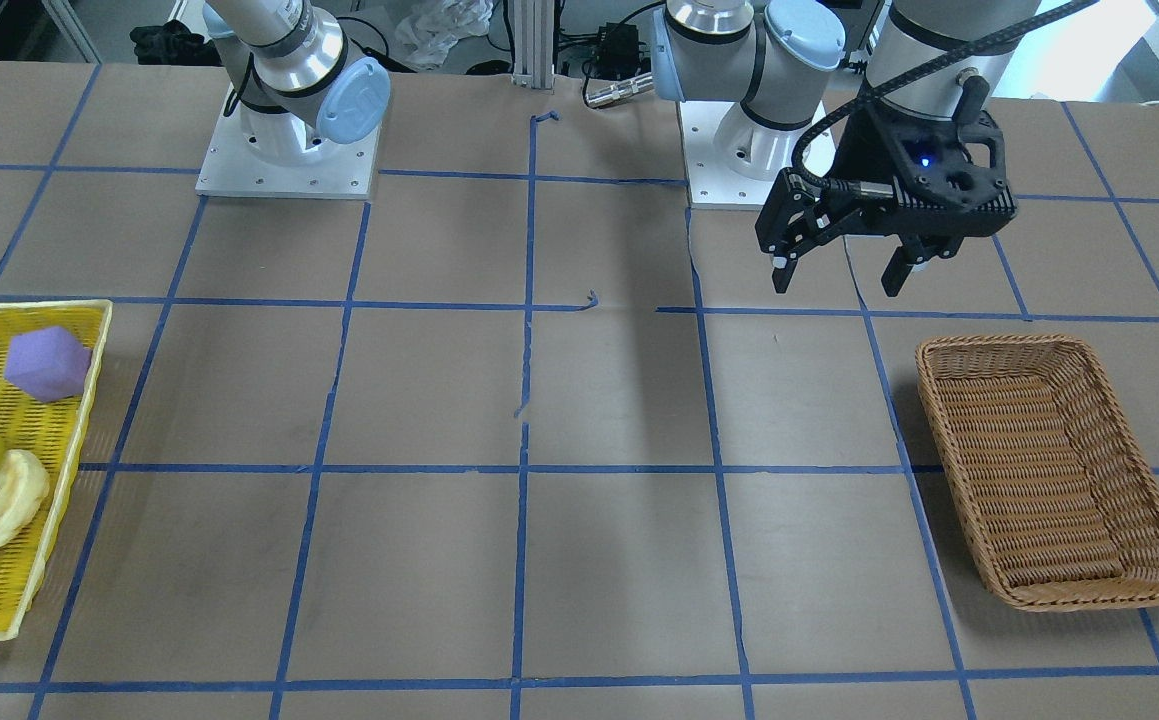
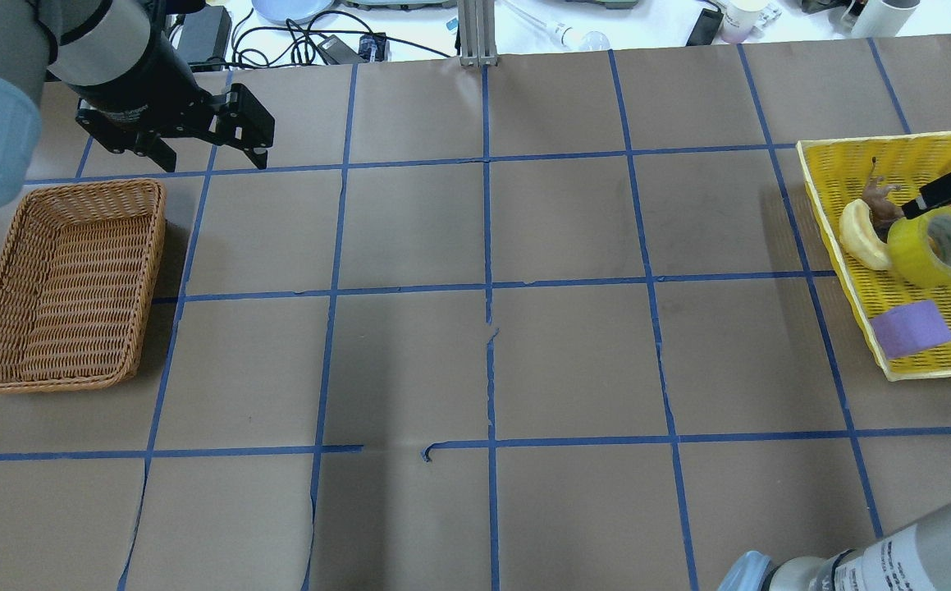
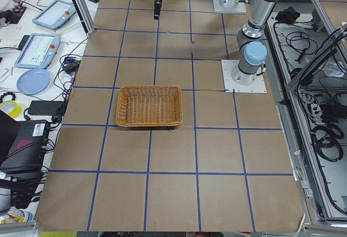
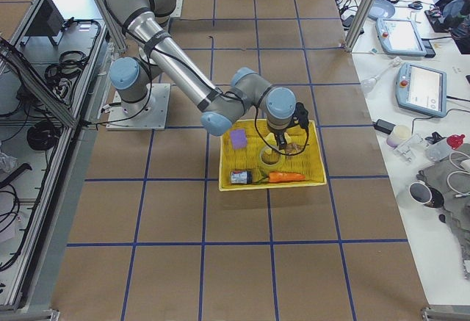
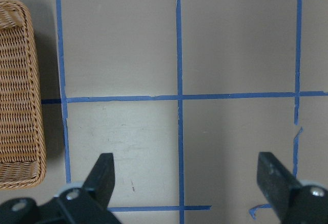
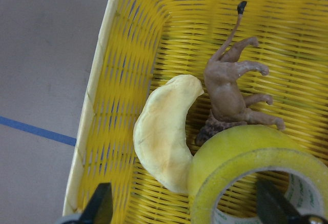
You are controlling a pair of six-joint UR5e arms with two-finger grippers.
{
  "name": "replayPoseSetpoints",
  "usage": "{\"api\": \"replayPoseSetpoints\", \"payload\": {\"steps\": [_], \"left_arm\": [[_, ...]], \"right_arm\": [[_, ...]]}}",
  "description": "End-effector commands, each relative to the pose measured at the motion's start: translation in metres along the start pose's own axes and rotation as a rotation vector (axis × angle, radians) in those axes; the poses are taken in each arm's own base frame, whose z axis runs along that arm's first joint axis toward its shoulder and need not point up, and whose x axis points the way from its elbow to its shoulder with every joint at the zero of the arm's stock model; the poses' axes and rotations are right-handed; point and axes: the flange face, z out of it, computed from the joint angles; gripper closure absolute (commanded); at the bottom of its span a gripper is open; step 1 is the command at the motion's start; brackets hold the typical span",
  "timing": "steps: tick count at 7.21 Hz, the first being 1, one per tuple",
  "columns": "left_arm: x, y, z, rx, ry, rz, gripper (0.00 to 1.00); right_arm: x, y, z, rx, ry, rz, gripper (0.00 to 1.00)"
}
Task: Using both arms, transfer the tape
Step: 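Reach the right gripper down into the yellow basket onto the tape roll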
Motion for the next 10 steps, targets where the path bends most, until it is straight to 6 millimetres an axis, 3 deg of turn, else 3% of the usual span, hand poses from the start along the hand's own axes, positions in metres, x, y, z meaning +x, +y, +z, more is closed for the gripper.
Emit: {"api": "replayPoseSetpoints", "payload": {"steps": [1,2,3,4,5,8,9,10], "left_arm": [[0.0,0.0,-0.001,0.003,0.0,-0.001,0.0],[0.0,0.0,0.001,-0.002,0.0,-0.002,0.0],[0.0,0.0,-0.001,0.003,0.0,0.001,0.0],[0.0,0.0,0.0,0.0,0.0,-0.001,0.0],[0.0,0.0,0.0,0.0,0.0,-0.001,0.0],[0.0,0.0,0.0,0.001,0.0,-0.001,0.0],[0.0,-0.001,0.002,-0.002,0.0,-0.002,0.0],[0.0,-0.001,0.0,0.001,0.0,0.001,0.0]], "right_arm": [[0.007,0.011,0.027,-0.005,-0.024,-0.017,0.07],[0.014,0.015,0.027,-0.001,-0.017,-0.01,0.11],[0.016,0.016,0.028,0.001,-0.016,-0.007,0.27],[0.016,0.016,0.028,0.001,-0.016,-0.009,0.58],[0.016,0.016,0.028,0.002,-0.014,-0.035,0.79],[0.015,0.012,0.01,0.007,0.015,-0.009,0.88],[-0.005,0.0,-0.025,0.026,0.055,0.033,0.88],[-0.053,-0.021,-0.046,-0.005,0.091,0.035,0.88]]}}
